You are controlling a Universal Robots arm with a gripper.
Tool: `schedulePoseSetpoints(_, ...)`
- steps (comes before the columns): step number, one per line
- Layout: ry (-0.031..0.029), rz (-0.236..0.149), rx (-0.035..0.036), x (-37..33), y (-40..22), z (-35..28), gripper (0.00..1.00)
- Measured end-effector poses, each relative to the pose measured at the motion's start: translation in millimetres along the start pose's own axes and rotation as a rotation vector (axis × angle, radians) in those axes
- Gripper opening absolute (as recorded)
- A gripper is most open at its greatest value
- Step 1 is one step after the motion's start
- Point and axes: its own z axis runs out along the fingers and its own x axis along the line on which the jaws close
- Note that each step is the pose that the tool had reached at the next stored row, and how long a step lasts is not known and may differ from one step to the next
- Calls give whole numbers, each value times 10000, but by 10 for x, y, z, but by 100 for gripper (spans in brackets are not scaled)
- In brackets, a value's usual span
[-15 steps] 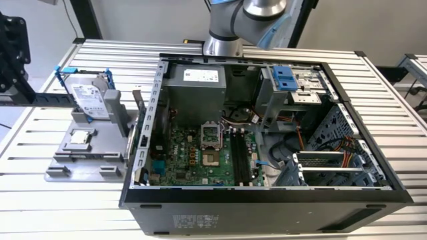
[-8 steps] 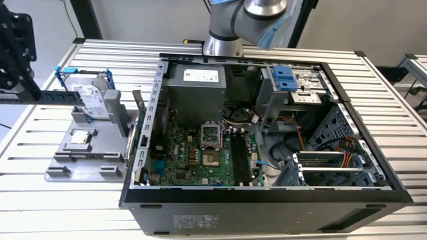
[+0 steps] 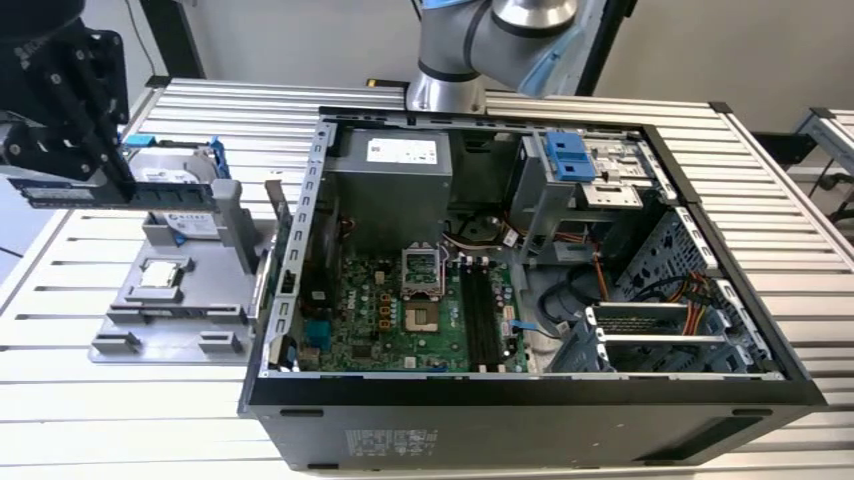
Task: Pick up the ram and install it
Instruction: 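Pick up the ram and move it above insertion slot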
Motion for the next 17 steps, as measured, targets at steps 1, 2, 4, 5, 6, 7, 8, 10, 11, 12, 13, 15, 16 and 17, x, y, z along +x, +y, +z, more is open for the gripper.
schedulePoseSetpoints(1, -1, 1, -1, -1, -46, 0, 0)
schedulePoseSetpoints(2, 1, 1, -4, -2, -92, -1, 0)
schedulePoseSetpoints(4, 0, -1, -6, -5, -184, -1, 0)
schedulePoseSetpoints(5, 0, 0, -8, -6, -232, -1, 0)
schedulePoseSetpoints(6, 0, 1, -10, -7, -273, -1, 0)
schedulePoseSetpoints(7, 1, 1, -12, -9, -320, -2, 0)
schedulePoseSetpoints(8, 0, 1, -14, -10, -365, -2, 0)
schedulePoseSetpoints(10, 0, 0, -17, -13, -456, -2, 0)
schedulePoseSetpoints(11, 0, 1, -19, -14, -502, -3, 0)
schedulePoseSetpoints(12, 0, 1, -20, -16, -547, -3, 0)
schedulePoseSetpoints(13, 0, 1, -21, -17, -591, -3, 0)
schedulePoseSetpoints(15, 0, 0, -25, -21, -685, -4, 0)
schedulePoseSetpoints(16, 0, 1, -26, -22, -728, -4, 0)
schedulePoseSetpoints(17, 0, 1, -28, -24, -773, -4, 0)
